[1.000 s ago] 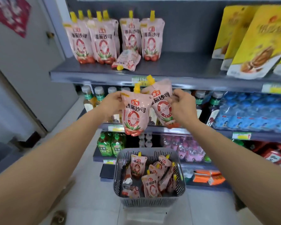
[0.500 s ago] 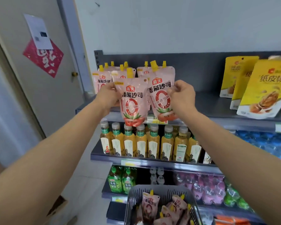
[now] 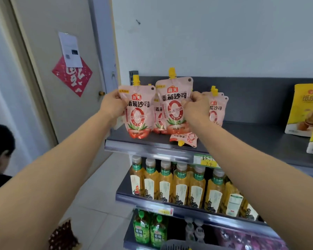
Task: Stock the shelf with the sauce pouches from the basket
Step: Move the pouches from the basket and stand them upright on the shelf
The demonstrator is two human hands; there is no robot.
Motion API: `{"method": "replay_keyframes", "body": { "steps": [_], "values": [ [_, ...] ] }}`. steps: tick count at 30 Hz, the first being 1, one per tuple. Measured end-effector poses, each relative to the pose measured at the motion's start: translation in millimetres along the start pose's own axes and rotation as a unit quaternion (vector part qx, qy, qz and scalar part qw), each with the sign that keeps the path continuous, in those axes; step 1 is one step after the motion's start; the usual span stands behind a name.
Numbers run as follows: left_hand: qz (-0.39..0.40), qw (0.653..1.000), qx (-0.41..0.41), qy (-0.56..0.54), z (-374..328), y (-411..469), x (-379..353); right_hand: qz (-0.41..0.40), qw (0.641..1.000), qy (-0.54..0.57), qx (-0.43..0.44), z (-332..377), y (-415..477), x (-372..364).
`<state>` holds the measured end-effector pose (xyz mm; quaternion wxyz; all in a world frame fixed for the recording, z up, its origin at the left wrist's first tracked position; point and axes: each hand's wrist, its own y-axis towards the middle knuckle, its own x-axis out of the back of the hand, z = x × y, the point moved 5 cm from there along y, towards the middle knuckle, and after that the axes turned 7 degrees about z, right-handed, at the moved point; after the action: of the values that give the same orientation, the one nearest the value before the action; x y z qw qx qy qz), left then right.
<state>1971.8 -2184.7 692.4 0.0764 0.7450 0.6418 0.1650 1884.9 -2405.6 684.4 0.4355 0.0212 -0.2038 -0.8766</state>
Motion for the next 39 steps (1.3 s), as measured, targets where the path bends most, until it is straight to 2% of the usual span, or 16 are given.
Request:
{"method": "replay_keyframes", "body": {
  "steps": [9,21,25,28,31,39],
  "values": [
    [-0.021,0.999,0.03,0.024,39,44,26,0.011,0.998,0.035,-0.043,-33,28,-63],
    [0.032,0.999,0.036,0.023,86,89,7,0.022,0.994,0.051,-0.093,-90,54,-94],
    [0.047,0.998,0.044,0.023,93,96,4,0.037,0.996,0.028,-0.076,-93,56,-90],
    [0.09,0.994,0.063,0.016,99,98,4,0.067,0.995,-0.01,-0.075,-92,57,-83],
    [0.141,0.984,0.092,0.055,110,93,2,0.105,0.991,-0.018,-0.076,-92,56,-80],
    [0.1,0.99,0.077,0.058,111,90,-2,0.112,0.99,-0.015,-0.082,-89,52,-80]
  ]
}}
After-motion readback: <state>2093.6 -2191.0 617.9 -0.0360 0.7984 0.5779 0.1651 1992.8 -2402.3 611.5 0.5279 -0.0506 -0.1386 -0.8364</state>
